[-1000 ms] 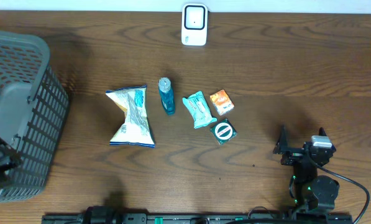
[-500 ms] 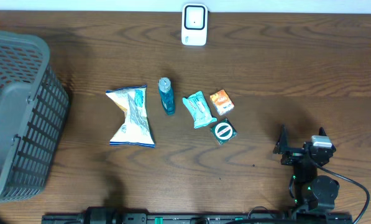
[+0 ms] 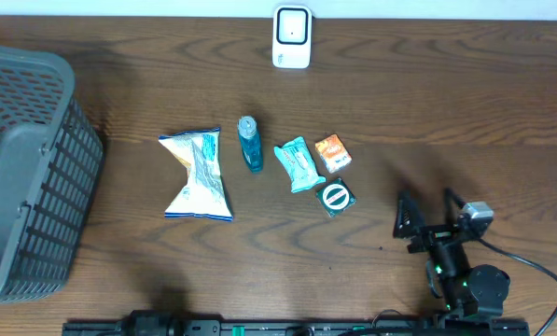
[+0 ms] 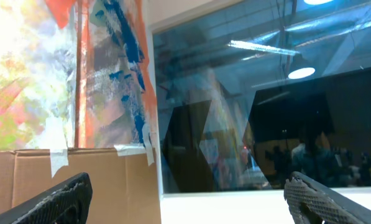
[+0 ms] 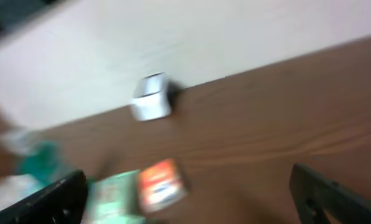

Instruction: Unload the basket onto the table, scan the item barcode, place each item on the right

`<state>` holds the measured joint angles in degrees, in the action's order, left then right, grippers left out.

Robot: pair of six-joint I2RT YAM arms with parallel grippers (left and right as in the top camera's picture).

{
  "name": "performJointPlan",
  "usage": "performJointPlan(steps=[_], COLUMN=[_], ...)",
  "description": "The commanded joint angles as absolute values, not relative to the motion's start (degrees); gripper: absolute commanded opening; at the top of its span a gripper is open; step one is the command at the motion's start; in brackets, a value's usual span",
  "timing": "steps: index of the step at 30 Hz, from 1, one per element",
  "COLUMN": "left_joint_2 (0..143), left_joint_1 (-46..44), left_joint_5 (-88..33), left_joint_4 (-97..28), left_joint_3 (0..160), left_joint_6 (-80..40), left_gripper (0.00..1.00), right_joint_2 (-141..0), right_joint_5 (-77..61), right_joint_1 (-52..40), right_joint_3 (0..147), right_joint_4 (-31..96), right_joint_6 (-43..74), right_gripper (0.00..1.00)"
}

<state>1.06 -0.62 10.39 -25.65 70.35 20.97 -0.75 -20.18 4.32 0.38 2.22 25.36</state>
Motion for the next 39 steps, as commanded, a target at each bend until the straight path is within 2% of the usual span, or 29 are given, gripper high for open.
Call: performJointPlan(steps=[1,5,8,13,17,20,25,26,30,32,36,39], left_joint_2=[0.2,0.2,0.2,0.3,0.2,0.2,0.2,0.2,0.2,0.2,0.2,0.2], left_joint_1=[0.1,0.2,0.4,0.3,0.3,0.3,0.3,0.3,0.3,0.3,0.3,0.3], left_joint_5=[9.0,8.1,10.1,15.0,15.0,14.4,4.1,2.2,2.1,1.9,1.9,1.9], left_joint_4=[-23.2,-23.2,-20.6,-21.2,-26.7,-26.0,-25.0,-24.5,-21.7,-18.2,-16.1,-16.4], left_joint_3=[67.4,64.0,60.4,53.0,46.6,42.5,36.3,33.8,29.0,25.5,20.7,17.4], left_joint_6=[20.3,14.1,14.1,12.7,1.7,-1.2,-1.1,-1.1,-1.2,-1.2,-1.2,-3.4], left_gripper=[0.98,0.98,0.98,0.98,0.98,0.98,0.98,0.98,0.98,0.98,0.98,0.98], right_joint_2=[-0.7,-0.7,-0.7,-1.5,-8.5,-16.4,-31.9,-38.4,-50.2,-58.6,-68.4,-73.6], right_joint_5=[-31.3,-33.4,-39.1,-40.6,-39.2,-37.7,-35.4,-32.9,-26.2,-16.8,-3.4,-3.1], right_joint_1=[4.4,4.4,4.4,4.4,4.4,4.4,4.1,2.9,-2.9,-10.7,-20.1,-24.4], right_joint_3=[0.3,0.3,0.4,3.2,10.9,17.7,30.3,35.0,43.2,49.0,53.1,53.4], right_joint_4=[1.7,-0.8,-9.1,-8.6,3.1,7.7,11.8,15.1,23.2,29.1,32.7,31.9], right_joint_6=[44.0,60.0,52.2,47.6,35.7,27.9,17.3,13.3,6.6,3.2,0.6,-0.5], right_gripper=[0.99,0.99,0.99,0.99,0.99,0.99,0.99,0.99,0.99,0.99,0.99,0.99])
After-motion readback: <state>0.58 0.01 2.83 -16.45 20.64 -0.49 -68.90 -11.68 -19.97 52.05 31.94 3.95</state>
